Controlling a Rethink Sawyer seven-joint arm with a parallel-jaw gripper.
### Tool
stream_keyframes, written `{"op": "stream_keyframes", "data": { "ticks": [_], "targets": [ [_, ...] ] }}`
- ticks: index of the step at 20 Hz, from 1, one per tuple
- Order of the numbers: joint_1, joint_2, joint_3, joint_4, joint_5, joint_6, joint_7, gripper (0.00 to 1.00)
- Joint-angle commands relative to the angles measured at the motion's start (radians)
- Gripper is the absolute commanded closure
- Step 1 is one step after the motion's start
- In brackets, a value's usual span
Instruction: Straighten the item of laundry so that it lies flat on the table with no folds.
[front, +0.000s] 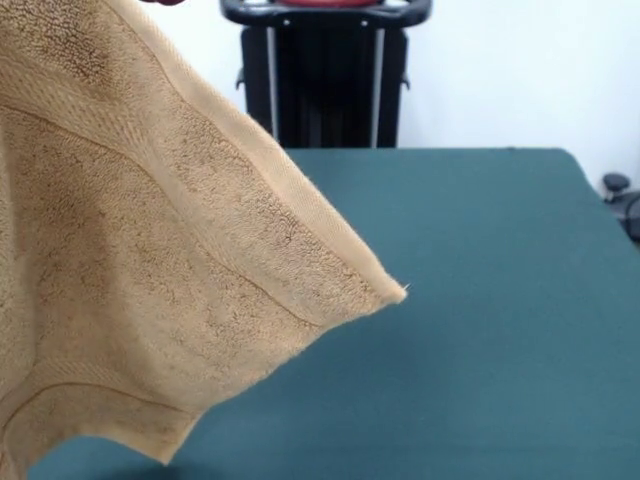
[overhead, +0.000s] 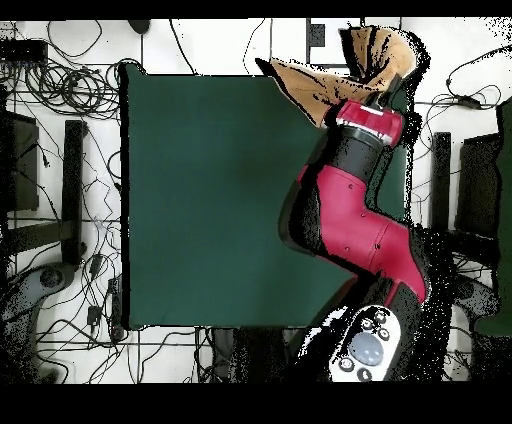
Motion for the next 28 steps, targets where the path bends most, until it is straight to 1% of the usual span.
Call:
{"op": "stream_keyframes", "data": {
  "ticks": [1,3,5,7,11,12,15,18,21,28],
  "targets": [
    [0.038,0.033,0.074,0.166,0.105,-0.077,0.197,1.0],
    [0.033,0.036,0.083,0.172,0.101,-0.066,0.202,1.0],
    [0.023,0.03,0.093,0.175,0.067,-0.054,0.204,1.0],
    [0.032,0.013,0.084,0.2,0.061,-0.051,0.203,1.0],
    [0.053,-0.065,0.063,0.271,0.038,0.017,0.207,1.0],
    [0.066,-0.089,0.051,0.293,0.048,0.045,0.202,1.0],
    [0.092,-0.116,0.032,0.335,0.086,0.063,0.193,1.0],
    [0.12,-0.104,0.024,0.371,0.151,0.038,0.19,1.0],
    [0.13,-0.091,0.027,0.39,0.18,0.014,0.195,1.0],
    [0.178,-0.081,0.017,0.436,0.268,0.018,0.181,1.0]
  ]
}}
